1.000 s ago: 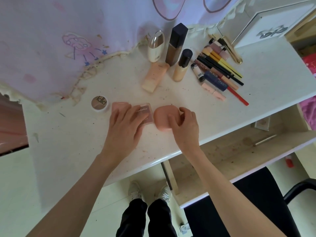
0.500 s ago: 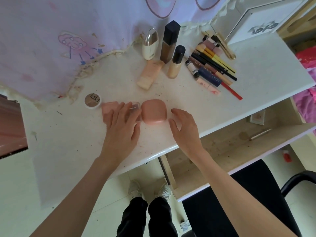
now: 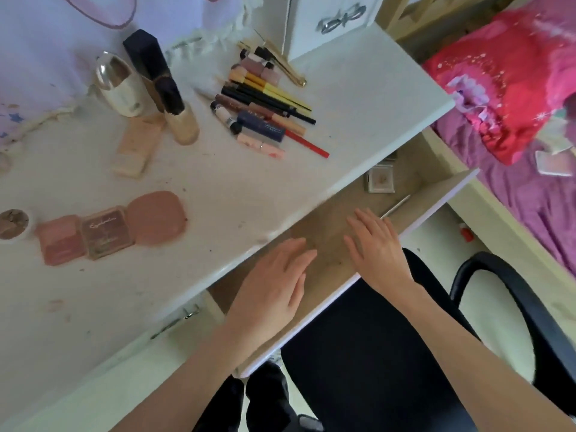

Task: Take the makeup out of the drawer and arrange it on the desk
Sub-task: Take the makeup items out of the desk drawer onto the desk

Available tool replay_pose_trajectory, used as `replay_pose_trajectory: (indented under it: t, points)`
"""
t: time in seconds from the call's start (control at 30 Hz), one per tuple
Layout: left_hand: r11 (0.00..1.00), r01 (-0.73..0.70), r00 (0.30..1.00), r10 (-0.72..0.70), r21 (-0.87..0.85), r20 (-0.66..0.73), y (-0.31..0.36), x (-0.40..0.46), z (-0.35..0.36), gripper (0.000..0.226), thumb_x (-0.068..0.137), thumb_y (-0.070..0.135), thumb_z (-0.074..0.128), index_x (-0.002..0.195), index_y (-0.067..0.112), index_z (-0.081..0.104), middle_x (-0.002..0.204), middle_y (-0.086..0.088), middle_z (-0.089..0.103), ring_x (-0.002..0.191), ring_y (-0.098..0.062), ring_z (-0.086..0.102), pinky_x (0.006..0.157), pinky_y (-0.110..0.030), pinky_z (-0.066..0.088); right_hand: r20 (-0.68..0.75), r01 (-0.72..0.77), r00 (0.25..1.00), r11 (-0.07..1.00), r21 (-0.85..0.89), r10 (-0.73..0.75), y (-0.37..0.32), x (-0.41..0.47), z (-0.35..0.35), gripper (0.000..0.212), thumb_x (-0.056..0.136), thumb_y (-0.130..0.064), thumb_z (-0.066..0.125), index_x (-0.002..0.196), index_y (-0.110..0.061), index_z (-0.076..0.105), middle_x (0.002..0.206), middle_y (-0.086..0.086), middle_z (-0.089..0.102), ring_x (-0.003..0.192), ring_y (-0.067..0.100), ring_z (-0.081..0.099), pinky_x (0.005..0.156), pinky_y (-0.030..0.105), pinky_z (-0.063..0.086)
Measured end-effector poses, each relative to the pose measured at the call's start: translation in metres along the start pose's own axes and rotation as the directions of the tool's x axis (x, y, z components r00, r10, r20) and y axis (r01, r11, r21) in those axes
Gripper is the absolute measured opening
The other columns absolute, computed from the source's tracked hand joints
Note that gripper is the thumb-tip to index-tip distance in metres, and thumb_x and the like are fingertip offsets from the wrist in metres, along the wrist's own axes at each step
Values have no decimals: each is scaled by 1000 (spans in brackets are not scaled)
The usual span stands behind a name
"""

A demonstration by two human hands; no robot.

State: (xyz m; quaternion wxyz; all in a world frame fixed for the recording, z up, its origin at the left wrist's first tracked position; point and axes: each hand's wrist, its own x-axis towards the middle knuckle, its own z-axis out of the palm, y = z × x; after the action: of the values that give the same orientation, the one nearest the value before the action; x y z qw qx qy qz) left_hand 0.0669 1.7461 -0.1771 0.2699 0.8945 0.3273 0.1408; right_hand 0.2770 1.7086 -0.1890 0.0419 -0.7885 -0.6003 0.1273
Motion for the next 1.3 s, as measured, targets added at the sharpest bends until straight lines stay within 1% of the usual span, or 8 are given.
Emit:
replay_pose_trajectory:
  t: [0.17,0.33,0.53,0.63,1.0,1.1,1.23,1.3]
  points:
    - [1000,11,989,-7,-24,148,17,65,53,40,98,17,37,138,16,40,149,-3,33,138,-17,29,107,-36,35,62,-85,994,990,-111,92,84,34,-16,35,96,-14,42,130,-10,52,135,8,52,132,22,39,114,42,17]
    - [995,27,957,-54,99,286,18,141,108,48,99,12,31,146,16,20,157,-2,8,144,-19,7,115,-40,19,315,-86,919,902,-422,235,140,93,-25,30,81,-4,45,105,-14,61,110,6,64,107,27,53,103,38,27]
    - [983,8,931,-74,181,357,12,205,155,73,87,-8,39,148,11,4,157,-2,-10,143,-20,-12,116,-42,3,453,-79,858,933,-352,244,171,137,-4,48,80,3,42,124,-12,54,116,14,60,107,31,55,89,36,38]
    - [977,-49,946,-21,208,323,11,224,168,77,83,-11,37,148,10,2,157,-3,-9,143,-21,-12,116,-40,0,524,-73,814,938,-339,253,181,150,5,42,80,3,40,116,-10,59,106,12,60,90,30,56,72,30,43]
    - [920,-85,966,-18,384,257,-3,238,182,65,88,1,40,147,11,15,156,-2,9,144,-24,-5,114,-43,-4,602,-4,766,939,-344,224,193,168,19,36,88,-9,40,120,-10,57,122,12,54,101,30,53,84,35,48]
    - [902,-69,982,-14,427,188,0,230,184,49,92,3,40,139,10,31,147,-7,28,144,-25,3,116,-40,3,607,8,762,933,-360,227,196,171,14,37,89,-13,43,124,-9,54,132,14,43,119,32,44,94,42,45]
    - [949,88,981,-136,303,140,8,233,181,38,88,3,47,125,13,42,133,-10,32,123,-34,36,95,-39,38,648,-19,726,948,-316,230,199,173,6,33,86,-12,43,115,-11,59,118,10,57,103,31,55,92,43,48]
    - [959,149,973,-187,242,138,12,237,180,38,90,8,44,128,13,41,140,-13,27,120,-32,37,95,-41,38,663,-30,714,956,-291,224,198,173,6,33,84,-10,44,112,-11,61,112,10,61,99,31,59,91,42,50]
